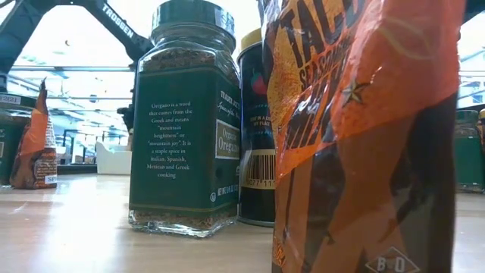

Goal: Sort spices by type
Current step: Put the top left yellow seasoning bottle into the left white bin

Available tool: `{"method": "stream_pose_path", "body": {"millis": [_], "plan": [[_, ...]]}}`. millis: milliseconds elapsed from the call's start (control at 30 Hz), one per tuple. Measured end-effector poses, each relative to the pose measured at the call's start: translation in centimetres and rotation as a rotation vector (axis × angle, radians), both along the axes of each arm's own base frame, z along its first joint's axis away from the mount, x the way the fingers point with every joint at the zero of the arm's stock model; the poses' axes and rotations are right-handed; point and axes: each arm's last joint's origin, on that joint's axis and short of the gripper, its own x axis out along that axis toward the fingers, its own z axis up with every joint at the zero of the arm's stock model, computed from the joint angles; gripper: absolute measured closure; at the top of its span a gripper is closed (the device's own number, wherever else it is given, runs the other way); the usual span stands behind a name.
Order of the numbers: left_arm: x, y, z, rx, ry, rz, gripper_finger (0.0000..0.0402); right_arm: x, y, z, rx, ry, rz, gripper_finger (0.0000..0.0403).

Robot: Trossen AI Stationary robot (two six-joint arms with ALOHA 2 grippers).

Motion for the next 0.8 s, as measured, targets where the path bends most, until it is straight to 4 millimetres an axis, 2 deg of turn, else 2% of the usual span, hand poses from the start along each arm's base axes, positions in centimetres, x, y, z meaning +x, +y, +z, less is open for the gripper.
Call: {"method": "stream_pose_path", "body": {"millis": [200, 633, 800], "plan": [[-1.00, 0.67, -0.10, 0.002, -0.033, 0.061, 0.0146, -0.15, 0.01, -0.25, 0.002, 0.030, 0.000, 0.0261], [-0.94, 0.65, -0.10, -0.002, -0.040, 0.043, 0.0144, -0.13, 0.01, -0.22, 0.003, 0.026, -0.001, 0.0261], [-0.92, 0.59, -0.10, -0.012, -0.047, 0.007, 0.0124, -0.13, 0.01, -0.22, 0.021, 0.025, -0.011, 0.0261]]}}
